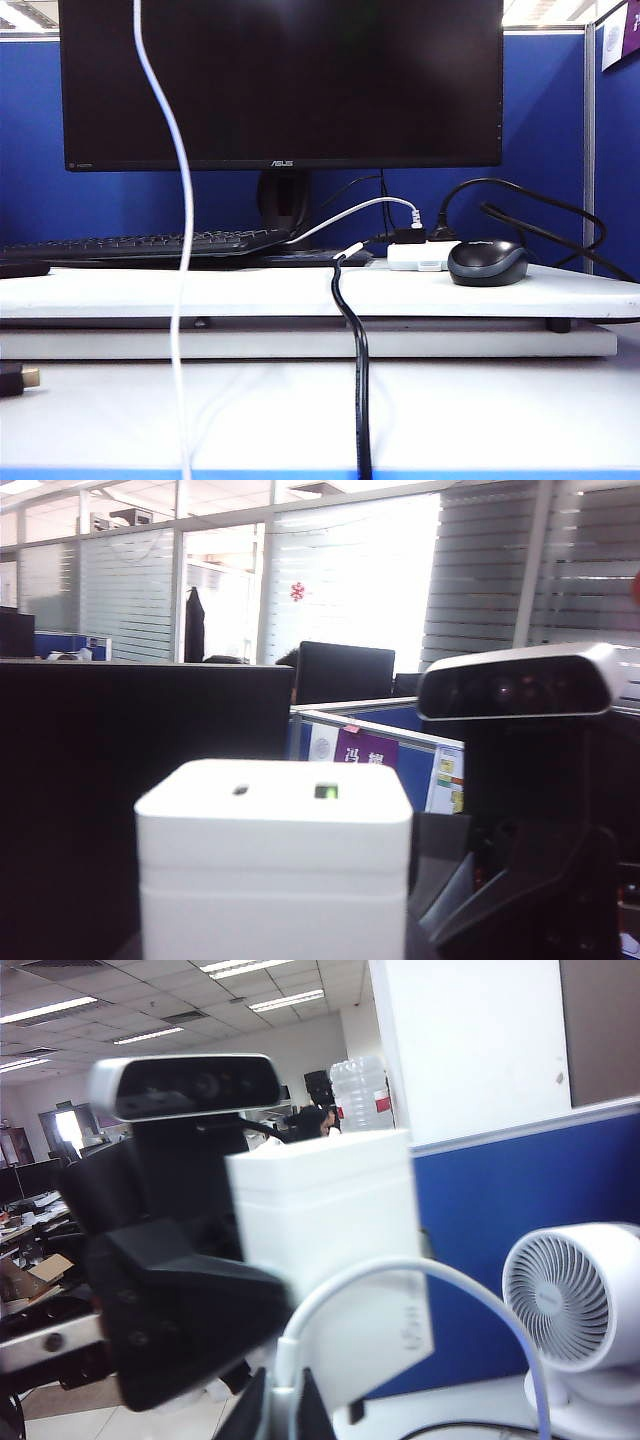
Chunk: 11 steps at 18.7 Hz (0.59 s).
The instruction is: Pick up the Type-C charging cable and the charging base, insert one end of the Type-C charger into the corresponding slot on the base, and finally place the plugged-in charger back on the table.
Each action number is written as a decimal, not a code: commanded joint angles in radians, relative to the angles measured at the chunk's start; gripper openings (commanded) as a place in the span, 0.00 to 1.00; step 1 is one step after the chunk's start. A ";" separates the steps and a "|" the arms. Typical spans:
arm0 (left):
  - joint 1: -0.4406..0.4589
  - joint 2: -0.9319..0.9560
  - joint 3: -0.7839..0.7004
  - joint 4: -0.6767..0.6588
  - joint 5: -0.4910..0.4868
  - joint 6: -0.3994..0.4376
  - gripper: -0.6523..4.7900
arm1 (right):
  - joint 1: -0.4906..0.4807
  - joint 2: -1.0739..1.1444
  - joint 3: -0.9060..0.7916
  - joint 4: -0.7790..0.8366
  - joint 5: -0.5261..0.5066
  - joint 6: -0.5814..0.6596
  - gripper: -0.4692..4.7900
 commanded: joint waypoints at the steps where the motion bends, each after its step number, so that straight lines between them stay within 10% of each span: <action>1: 0.002 -0.003 0.007 0.006 0.009 -0.003 0.11 | 0.027 -0.005 0.003 0.001 0.019 -0.003 0.09; 11: 0.002 -0.003 0.007 -0.001 0.055 -0.028 0.11 | 0.056 0.006 0.003 -0.024 0.019 -0.003 0.09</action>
